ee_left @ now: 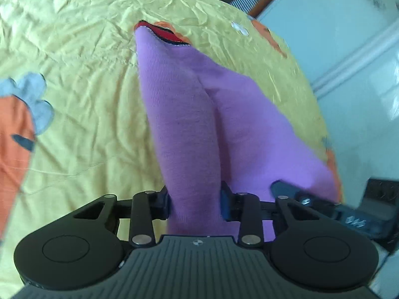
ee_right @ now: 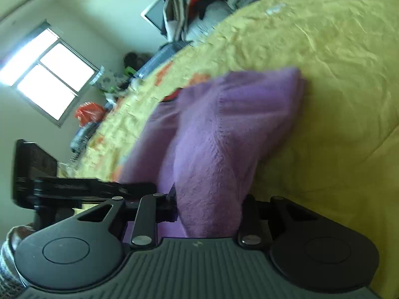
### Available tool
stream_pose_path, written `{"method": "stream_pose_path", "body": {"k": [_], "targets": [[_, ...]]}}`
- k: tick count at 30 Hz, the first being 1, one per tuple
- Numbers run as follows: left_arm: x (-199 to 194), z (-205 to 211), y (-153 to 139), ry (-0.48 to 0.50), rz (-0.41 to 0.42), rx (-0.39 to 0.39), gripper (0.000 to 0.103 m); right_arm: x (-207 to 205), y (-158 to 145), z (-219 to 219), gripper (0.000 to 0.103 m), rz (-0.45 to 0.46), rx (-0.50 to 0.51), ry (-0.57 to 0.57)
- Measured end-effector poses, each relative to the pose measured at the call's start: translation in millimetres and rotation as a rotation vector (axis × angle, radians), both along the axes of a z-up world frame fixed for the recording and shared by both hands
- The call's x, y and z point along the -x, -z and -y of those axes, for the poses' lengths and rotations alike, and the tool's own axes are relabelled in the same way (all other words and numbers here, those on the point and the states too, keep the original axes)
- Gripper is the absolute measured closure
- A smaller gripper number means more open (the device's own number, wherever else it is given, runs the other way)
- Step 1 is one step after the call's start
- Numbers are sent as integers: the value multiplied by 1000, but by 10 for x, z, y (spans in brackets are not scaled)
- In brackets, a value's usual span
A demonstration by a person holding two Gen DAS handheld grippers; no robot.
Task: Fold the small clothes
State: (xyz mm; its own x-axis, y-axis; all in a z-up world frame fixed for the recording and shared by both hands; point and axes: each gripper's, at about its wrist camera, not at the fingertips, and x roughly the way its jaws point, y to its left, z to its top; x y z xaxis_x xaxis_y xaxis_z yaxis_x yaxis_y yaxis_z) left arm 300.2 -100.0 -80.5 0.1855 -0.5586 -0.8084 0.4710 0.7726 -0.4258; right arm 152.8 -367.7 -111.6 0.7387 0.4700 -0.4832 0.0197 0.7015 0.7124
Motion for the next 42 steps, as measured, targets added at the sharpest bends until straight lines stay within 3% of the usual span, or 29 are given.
{"method": "stream_pose_path", "body": {"k": [5, 6, 7, 8, 9, 11, 12, 13, 14, 15, 17, 19, 20, 22, 23, 24, 26, 28, 30, 33, 35, 37, 39, 42], "targets": [[401, -300, -256, 53, 28, -21, 69, 405, -230, -231, 73, 45, -47, -12], [455, -405, -260, 42, 25, -14, 67, 470, -187, -225, 65, 43, -36, 2], [474, -490, -224, 19, 15, -15, 60, 496, -136, -247, 53, 17, 60, 6], [512, -586, -168, 4, 5, -34, 55, 522, -75, -257, 23, -46, 155, 34], [603, -683, -146, -2, 10, -39, 51, 609, -48, -271, 16, -81, 229, 85], [831, -856, -92, 4, 7, -14, 45, 888, -69, -244, 17, -24, 275, 106], [963, -924, -74, 4, 7, -2, 37, 1035, -101, -211, 18, 13, 269, 141], [1010, -948, -40, 3, 14, 18, 20, 1150, -145, -187, 17, 52, 279, 183], [1099, -971, -30, -1, 28, 49, 13, 1210, -204, -199, 24, 93, 301, 191], [1176, -962, -29, -2, 56, 72, 9, 1213, -266, -243, 48, 132, 346, 185], [1316, -861, -12, -6, 132, 56, 8, 1054, -357, -383, 67, 149, 465, 159], [1454, -704, 68, 4, 185, -13, 7, 765, -351, -434, 67, 132, 498, 132], [1505, -642, 144, -7, 186, -40, 7, 588, -300, -419, 67, 78, 501, 137], [1635, -573, 218, -5, 220, -50, 2, 289, -101, -352, 70, 20, 501, 75], [1724, -541, 221, -4, 251, -78, 2, 216, -85, -339, 69, 42, 544, 90], [1805, -525, 222, -7, 265, -91, 2, 173, -104, -346, 57, 36, 601, 112], [1931, -465, 230, 22, 291, -128, 1, 79, -113, -252, 48, 9, 589, 125], [2004, -484, 235, 30, 296, -141, 1, 86, -195, -156, 48, 1, 537, 146], [2033, -589, 202, 11, 280, -103, 1, 275, -307, -173, 45, 50, 543, 191], [2079, -657, 122, -8, 319, -59, 0, 503, -324, -358, 45, 105, 495, 124], [2089, -691, 109, -22, 344, -74, 0, 548, -157, -601, 42, 34, 590, 36], [2132, -723, 98, -45, 375, -101, 0, 761, -96, -768, 29, 24, 715, 53], [2213, -780, 87, -62, 396, -113, 0, 1058, -157, -753, 20, 3, 680, 99], [2315, -868, 109, -90, 414, -116, 0, 1483, -110, -722, 19, -54, 621, 163]]}}
